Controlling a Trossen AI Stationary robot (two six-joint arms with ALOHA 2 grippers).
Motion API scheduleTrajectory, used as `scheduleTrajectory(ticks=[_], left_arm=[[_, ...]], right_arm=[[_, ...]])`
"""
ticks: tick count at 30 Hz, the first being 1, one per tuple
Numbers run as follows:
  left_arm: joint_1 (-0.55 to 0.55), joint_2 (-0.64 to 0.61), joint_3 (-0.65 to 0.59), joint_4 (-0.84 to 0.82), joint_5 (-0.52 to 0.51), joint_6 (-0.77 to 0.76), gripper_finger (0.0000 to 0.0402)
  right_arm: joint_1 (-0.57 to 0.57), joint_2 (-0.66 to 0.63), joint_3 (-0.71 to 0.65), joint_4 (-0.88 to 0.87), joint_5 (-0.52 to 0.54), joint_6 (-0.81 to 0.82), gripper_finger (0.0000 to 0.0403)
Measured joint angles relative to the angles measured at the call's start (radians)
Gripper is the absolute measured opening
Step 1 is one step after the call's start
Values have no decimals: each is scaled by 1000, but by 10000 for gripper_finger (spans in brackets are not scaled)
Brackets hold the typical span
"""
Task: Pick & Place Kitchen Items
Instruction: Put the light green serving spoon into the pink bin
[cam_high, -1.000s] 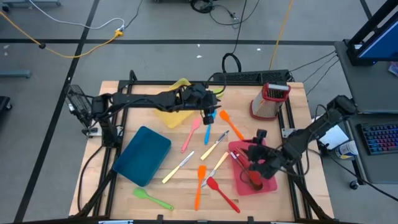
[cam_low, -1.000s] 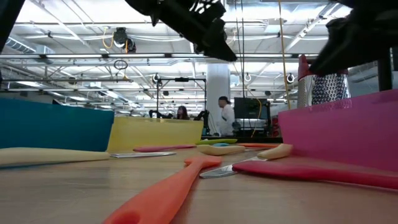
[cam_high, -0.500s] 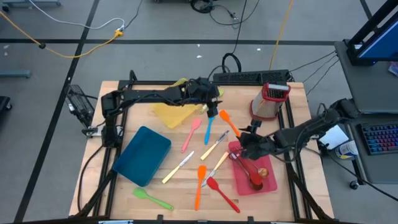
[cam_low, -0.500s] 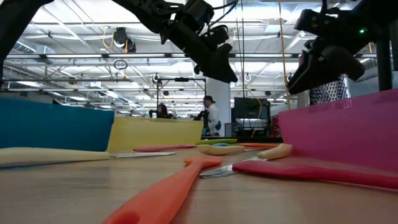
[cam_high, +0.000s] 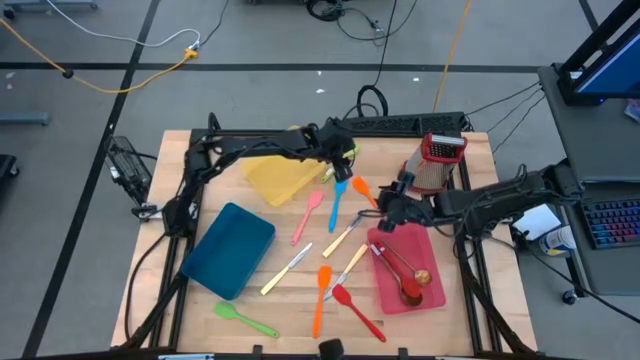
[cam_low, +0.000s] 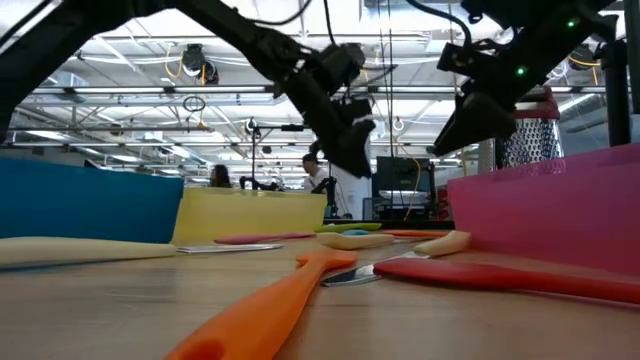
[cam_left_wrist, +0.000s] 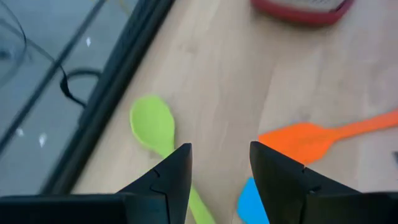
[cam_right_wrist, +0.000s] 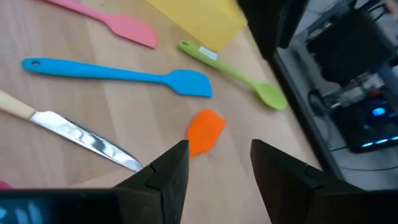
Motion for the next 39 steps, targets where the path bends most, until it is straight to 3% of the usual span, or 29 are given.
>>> scheduleTrajectory(ticks=[4,11,14,17,19,26,39], left_arm=[[23,39,0,-11,-10,-27,168],[17,39,0,-8,-66,20,168],[4,29,4,4,-8,23,168],[-11,24,5,-17,127,7,168],[-27,29,5,-49,149,1,168],[-51,32,5,-196,85,-3,168],[-23,32,5,-197,25,34,168]], right_arm=[[-40,0,0,19,-81,-33,164],[-73,0,0,23,-79,-68,165],[-82,0,0,19,-80,-68,164],[-82,0,0,18,-79,-68,164],[-82,0,0,18,-80,-68,164],[-82,0,0,17,-80,-58,164],[-82,1,0,17,-80,18,165]])
